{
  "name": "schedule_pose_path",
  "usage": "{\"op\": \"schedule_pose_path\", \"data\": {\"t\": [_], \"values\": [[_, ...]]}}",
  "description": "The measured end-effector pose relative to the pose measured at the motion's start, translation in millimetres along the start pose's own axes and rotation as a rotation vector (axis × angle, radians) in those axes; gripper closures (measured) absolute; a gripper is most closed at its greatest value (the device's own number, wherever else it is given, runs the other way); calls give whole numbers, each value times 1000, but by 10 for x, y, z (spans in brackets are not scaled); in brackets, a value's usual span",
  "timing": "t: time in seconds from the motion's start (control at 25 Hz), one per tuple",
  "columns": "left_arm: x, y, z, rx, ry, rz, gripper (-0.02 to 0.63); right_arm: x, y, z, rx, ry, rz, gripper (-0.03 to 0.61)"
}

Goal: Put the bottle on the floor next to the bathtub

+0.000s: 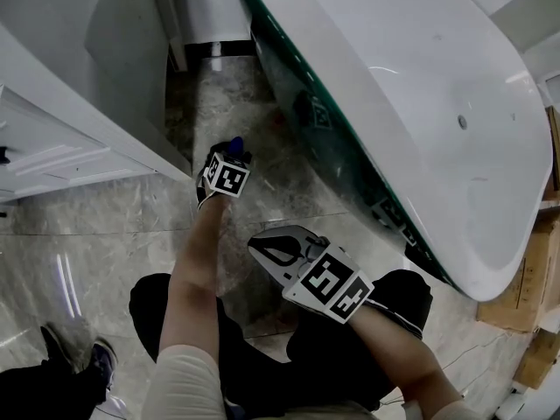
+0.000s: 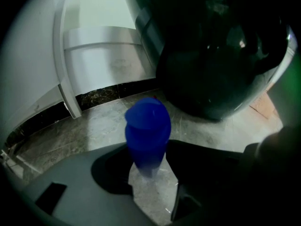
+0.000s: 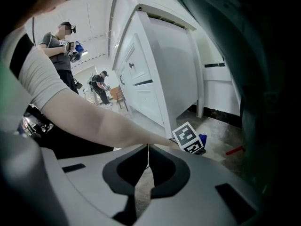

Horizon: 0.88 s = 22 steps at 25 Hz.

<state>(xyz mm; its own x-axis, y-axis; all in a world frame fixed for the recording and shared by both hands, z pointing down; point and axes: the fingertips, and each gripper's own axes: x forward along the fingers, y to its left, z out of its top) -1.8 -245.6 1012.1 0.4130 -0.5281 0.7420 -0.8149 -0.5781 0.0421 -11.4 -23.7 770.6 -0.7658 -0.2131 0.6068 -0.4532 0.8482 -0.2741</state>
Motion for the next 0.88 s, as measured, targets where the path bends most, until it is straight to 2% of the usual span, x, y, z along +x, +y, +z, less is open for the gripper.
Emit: {"op": "schedule_pose_path", "data": {"t": [0.16, 0.28, 0.48, 0.76, 0.88], "values": [[-87, 58, -22, -8, 4, 15, 349, 49, 32, 33, -49, 2, 15, 550], [-176, 51, -53, 6, 35, 4, 306, 104, 57, 37, -104, 16, 24, 551], [-416, -58, -203, 89, 116, -23, 287, 164, 128, 138, -140, 9, 65, 549], [-659, -44, -455, 112, 201, -65, 281, 168, 261, 210, -103, -7, 149, 551], [-813, -78, -460, 171, 205, -69, 284, 204, 282, 167, -114, 16, 147, 551]]}}
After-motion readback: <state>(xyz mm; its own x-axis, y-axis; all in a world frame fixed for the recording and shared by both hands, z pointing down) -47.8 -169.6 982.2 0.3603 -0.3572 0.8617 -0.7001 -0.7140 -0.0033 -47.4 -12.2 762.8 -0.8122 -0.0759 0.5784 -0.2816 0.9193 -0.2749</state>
